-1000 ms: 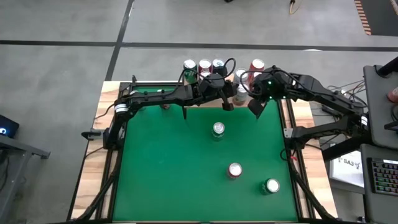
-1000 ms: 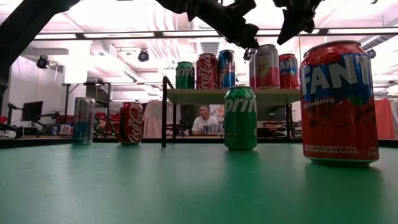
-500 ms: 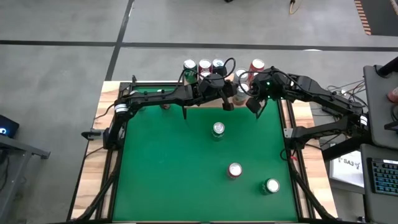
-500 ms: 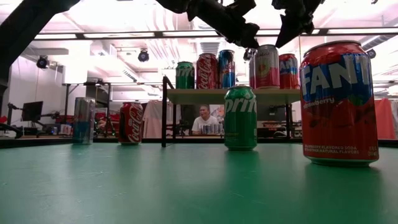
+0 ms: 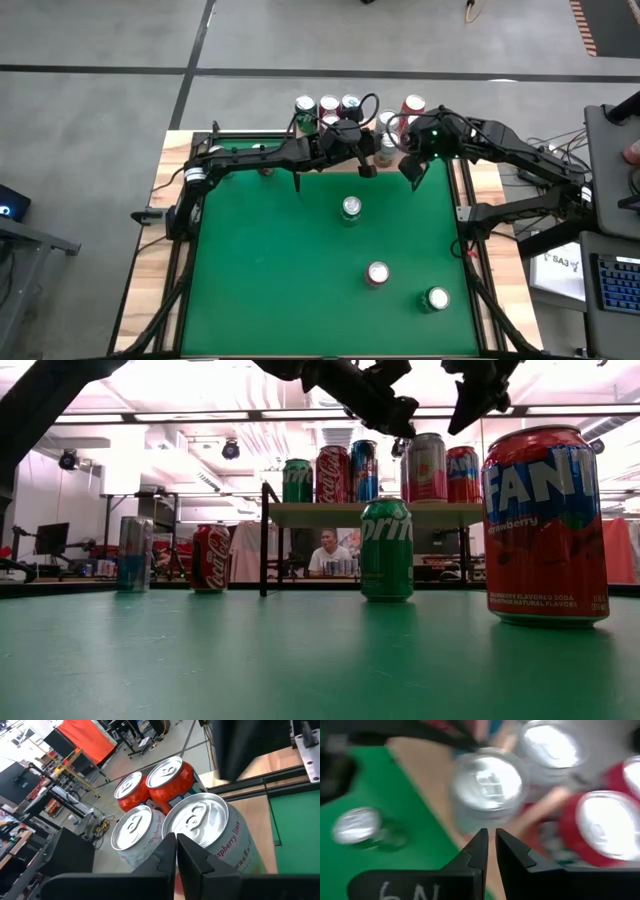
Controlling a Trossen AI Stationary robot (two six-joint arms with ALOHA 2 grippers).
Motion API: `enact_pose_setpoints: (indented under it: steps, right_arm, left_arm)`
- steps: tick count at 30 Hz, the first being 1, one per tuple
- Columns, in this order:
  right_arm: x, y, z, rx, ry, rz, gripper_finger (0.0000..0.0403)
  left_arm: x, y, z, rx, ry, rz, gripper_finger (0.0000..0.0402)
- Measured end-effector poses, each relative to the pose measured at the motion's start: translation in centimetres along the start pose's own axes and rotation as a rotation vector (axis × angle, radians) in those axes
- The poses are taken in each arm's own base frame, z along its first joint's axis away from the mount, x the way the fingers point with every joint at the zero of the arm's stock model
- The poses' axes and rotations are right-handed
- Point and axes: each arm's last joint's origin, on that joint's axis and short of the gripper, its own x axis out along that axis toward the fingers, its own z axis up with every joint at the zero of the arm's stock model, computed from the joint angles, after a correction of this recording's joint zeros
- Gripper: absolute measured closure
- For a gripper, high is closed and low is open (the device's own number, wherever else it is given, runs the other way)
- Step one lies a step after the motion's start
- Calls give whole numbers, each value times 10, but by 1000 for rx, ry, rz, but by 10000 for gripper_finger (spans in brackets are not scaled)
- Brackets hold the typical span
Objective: Place canned beverage on shelf
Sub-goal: Put the pink white soda can aligned with the red white soda can on the shelf
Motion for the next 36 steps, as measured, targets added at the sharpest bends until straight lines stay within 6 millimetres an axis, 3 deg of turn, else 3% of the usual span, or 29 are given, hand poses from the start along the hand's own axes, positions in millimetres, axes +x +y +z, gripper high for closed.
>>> enact_pose_setpoints:
  steps: [4,13,29,36]
  right_arm:
    - [6,5,1,0,3,119,375]
    - [23,7,4,-14,39,57,375]
    - [23,5,4,-15,38,6,375]
    - [11,3,9,-16,-3,10,375]
  left_arm:
    - [0,0,0,0,1,3,402]
    - [0,0,0,-2,1,4,402]
    - [-1,-4,2,-2,-3,-2,402]
    - [-2,-4,3,-36,-9,-4,402]
